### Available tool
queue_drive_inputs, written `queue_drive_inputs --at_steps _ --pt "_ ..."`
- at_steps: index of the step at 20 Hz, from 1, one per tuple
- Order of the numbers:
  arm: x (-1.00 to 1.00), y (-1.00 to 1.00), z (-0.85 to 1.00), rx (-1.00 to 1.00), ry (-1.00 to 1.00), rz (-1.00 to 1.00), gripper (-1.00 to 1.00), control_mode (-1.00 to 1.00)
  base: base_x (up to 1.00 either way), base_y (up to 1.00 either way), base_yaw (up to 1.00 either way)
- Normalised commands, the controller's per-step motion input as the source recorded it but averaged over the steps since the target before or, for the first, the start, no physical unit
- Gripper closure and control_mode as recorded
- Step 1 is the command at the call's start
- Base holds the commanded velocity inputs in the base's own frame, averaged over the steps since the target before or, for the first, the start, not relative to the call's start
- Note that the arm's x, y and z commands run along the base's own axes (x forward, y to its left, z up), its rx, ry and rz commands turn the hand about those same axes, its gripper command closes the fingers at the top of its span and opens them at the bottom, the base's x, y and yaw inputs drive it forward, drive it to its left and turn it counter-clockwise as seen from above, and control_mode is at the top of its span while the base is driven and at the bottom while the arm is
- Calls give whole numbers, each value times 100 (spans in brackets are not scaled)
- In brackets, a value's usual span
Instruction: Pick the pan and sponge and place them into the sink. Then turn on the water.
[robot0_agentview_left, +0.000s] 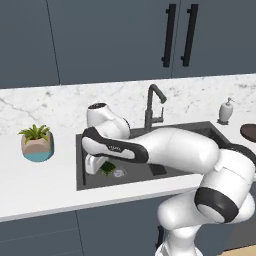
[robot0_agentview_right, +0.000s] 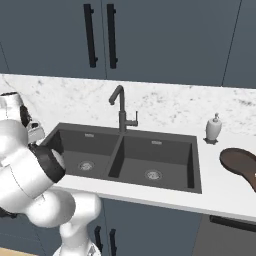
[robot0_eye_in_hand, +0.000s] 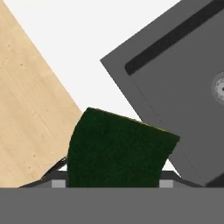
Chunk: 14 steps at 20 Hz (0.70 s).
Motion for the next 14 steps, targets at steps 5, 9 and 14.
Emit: queue_drive_inputs --at_steps 5,9,14 --pt "0 -84 46 0 15 -17 100 -100 0 0 0" --pt "-23 -80 7 0 8 -25 100 -100 0 0 0" --pt "-42 -62 21 0 3 -24 100 -100 0 0 0"
